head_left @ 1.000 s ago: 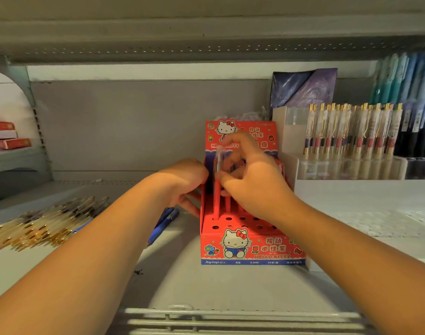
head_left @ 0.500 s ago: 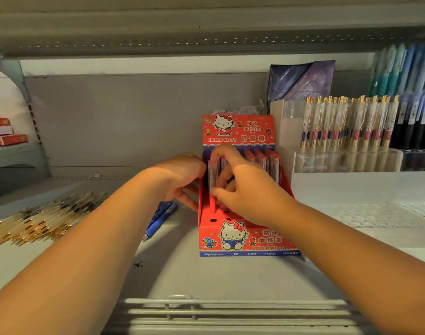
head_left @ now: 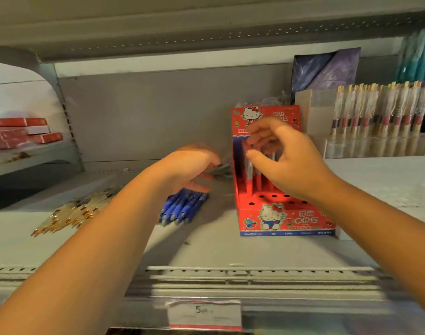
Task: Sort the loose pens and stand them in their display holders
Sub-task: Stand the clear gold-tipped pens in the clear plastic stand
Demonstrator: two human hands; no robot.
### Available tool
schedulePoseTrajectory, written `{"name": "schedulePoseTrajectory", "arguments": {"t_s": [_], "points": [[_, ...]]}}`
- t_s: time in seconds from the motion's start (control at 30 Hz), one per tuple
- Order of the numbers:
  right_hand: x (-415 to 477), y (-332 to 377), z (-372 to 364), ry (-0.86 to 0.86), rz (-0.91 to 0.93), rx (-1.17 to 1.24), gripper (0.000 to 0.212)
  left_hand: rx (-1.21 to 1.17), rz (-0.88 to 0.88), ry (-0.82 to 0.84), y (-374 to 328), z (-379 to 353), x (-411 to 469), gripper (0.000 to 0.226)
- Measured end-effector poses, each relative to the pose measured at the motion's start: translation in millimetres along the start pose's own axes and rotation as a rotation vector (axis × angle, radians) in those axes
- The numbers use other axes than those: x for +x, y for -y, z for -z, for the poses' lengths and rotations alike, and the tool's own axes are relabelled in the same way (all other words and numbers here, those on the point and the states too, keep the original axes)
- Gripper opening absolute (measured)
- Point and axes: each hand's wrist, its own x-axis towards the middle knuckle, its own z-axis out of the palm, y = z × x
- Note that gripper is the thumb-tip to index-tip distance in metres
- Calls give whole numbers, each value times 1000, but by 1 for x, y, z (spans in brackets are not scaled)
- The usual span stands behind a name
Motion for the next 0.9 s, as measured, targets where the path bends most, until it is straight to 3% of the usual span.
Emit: {"name": "schedulePoseTrajectory", "arguments": {"t_s": [0.13,0.4,0.6,0.73,0.9], "points": [[6,33,-38,102,17,58,30,44,-48,-38,24,64,-21,24],[29,81,-161,426,-295,-49,36,212,-53,-68,83,195,-50,24],[54,106,-240,528,-413,-118,36,275,-21,-97,124,276,-45,8],[75,118,-281,590,-457,-247,41,283,119,-153,148,300,-30,18],[94,119,-322,796,-511,-469,42,365,412,-28,157,295,-14,40]]}}
